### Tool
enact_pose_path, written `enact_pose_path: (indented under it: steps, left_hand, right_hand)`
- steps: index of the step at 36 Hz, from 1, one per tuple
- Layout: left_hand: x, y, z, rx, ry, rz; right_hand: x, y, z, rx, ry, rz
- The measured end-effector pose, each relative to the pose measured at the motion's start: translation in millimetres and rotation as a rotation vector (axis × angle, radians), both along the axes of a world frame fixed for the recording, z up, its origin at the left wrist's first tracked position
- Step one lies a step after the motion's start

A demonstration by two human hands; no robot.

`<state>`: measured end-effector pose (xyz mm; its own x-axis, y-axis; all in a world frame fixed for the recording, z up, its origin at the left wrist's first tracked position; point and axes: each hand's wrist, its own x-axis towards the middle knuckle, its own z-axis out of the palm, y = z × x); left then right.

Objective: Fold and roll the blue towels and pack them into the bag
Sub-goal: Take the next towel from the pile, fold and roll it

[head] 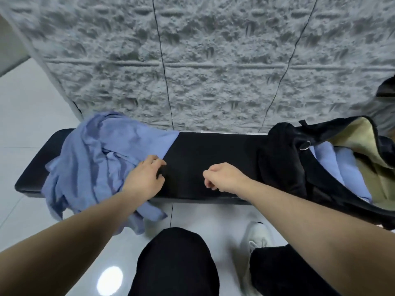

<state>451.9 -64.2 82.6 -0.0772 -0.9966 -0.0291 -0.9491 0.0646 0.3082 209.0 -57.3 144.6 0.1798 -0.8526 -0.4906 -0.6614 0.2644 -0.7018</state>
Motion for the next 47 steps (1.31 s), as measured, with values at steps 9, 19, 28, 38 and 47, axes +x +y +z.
enact_pose_path:
  steps: [9, 19, 28, 38, 47]
  left_hand:
    - [33.3, -12.7, -9.0, 0.000, -0.254, 0.038]
    - [37.6, -29.8, -10.9, 0.010, 0.004, 0.175]
    - [-4.3, -15.6, 9.4, -0.190, 0.432, 0.151]
    - [-60.1, 11.1, 15.2, -0.074, 0.692, -0.074]
    - [-58.9, 20.8, 2.0, -0.023, 0.648, -0.100]
  right_hand:
    - [42.6, -22.6, -26.3, 0.111, 0.000, 0.013]
    - [61.5, -33.6, -44.2, 0.139, -0.002, 0.009]
    - [69.3, -32.5, -43.4, 0.181, -0.135, -0.090]
    - [64.2, -32.8, -40.4, 0.172, -0.473, -0.396]
    - [36.4, -32.0, -32.8, 0.169, -0.643, -0.631]
